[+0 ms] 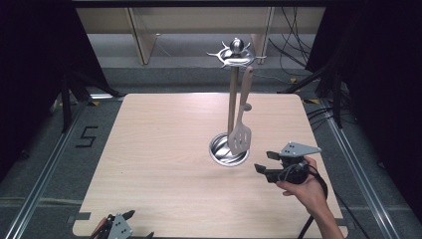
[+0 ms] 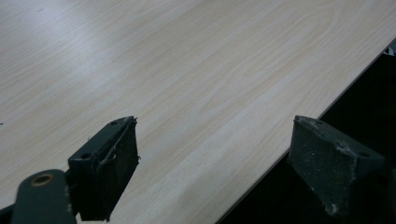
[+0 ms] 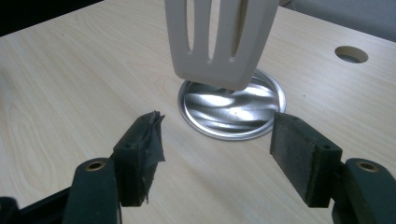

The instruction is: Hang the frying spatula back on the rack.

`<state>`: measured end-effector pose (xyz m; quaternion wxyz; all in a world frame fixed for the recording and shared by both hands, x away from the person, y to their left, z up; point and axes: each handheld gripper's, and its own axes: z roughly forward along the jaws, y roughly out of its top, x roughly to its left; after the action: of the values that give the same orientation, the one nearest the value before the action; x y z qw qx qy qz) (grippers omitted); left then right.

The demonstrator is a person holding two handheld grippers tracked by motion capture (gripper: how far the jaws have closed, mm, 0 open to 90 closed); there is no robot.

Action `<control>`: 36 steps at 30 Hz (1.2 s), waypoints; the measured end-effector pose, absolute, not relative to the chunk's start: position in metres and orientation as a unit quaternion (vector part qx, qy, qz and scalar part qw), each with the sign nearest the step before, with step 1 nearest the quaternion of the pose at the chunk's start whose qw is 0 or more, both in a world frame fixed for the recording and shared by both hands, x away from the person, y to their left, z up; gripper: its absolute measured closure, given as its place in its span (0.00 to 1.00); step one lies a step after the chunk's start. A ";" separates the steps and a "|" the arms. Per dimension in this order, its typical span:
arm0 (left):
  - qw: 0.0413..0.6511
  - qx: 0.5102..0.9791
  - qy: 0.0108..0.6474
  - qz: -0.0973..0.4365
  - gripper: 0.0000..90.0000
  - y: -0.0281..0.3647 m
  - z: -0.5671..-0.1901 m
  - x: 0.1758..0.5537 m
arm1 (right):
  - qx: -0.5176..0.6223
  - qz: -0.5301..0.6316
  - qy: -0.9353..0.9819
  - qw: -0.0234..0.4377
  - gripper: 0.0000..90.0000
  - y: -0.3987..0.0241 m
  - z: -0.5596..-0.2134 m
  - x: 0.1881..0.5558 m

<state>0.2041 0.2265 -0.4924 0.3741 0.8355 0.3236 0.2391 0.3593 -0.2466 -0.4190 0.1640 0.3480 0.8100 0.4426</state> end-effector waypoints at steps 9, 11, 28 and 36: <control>0.384 0.827 0.333 0.240 0.17 0.224 -0.494 0.204 | 0.349 0.435 0.815 0.158 0.37 -0.245 -0.428 0.357; 0.387 0.827 0.332 0.238 0.17 0.224 -0.494 0.204 | 0.355 0.435 0.814 0.150 0.37 -0.244 -0.428 0.356; 0.384 0.830 0.328 0.236 0.17 0.224 -0.493 0.203 | 0.355 0.425 0.822 0.135 0.36 -0.243 -0.442 0.351; 0.379 0.833 0.326 0.237 0.17 0.225 -0.493 0.203 | 0.351 0.423 0.824 0.137 0.36 -0.243 -0.446 0.349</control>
<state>0.2033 0.2249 -0.4927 0.3788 0.8330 0.3259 0.2374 0.3493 -0.2434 -0.4459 0.1375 0.3513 0.8238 0.4231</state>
